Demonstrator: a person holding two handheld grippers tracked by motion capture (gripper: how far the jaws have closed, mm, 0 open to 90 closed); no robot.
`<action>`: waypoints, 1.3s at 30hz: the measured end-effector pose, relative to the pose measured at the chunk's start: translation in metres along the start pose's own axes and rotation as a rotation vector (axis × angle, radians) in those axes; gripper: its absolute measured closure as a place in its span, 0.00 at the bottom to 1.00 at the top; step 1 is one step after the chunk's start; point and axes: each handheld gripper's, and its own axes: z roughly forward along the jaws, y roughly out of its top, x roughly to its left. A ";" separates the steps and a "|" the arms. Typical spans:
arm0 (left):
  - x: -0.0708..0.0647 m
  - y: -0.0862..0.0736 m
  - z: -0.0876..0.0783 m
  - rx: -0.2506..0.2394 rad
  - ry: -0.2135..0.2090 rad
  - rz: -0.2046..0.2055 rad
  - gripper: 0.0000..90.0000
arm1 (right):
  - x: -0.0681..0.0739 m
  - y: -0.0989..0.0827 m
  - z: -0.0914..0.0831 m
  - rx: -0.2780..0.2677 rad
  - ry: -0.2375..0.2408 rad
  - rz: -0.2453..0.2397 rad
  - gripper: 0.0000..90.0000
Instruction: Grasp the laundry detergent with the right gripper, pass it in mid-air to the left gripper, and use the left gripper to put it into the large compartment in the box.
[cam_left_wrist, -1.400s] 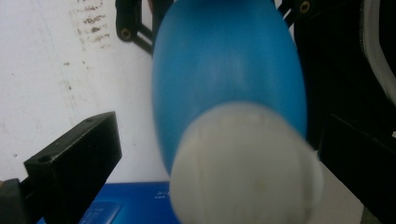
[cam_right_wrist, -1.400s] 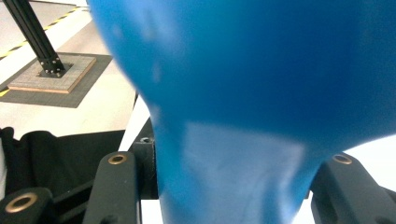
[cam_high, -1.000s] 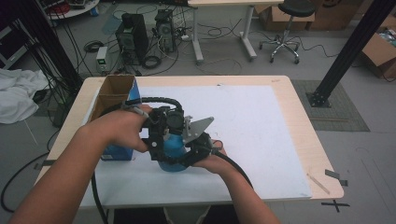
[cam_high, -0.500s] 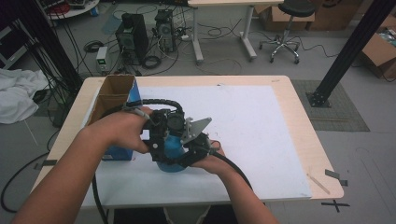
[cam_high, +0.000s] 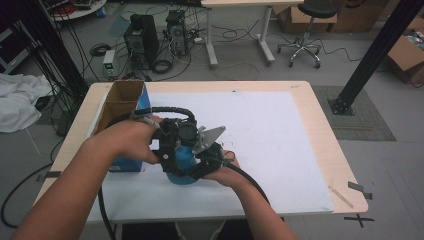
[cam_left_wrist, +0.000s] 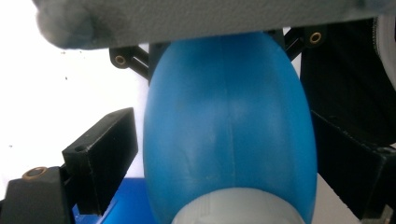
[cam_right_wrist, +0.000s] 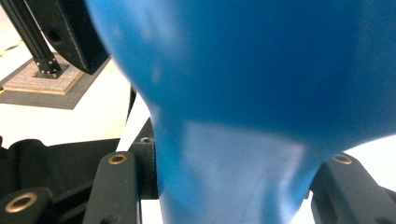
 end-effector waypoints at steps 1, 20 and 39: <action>0.000 0.000 0.000 -0.003 0.003 0.001 0.14 | 0.000 0.000 0.000 0.001 0.001 0.001 0.51; -0.001 0.002 -0.003 0.007 0.027 0.004 0.25 | 0.000 0.001 -0.003 -0.006 0.002 0.008 0.51; -0.001 0.003 -0.004 0.021 0.039 -0.003 0.32 | -0.002 0.001 -0.001 -0.021 -0.004 0.001 0.51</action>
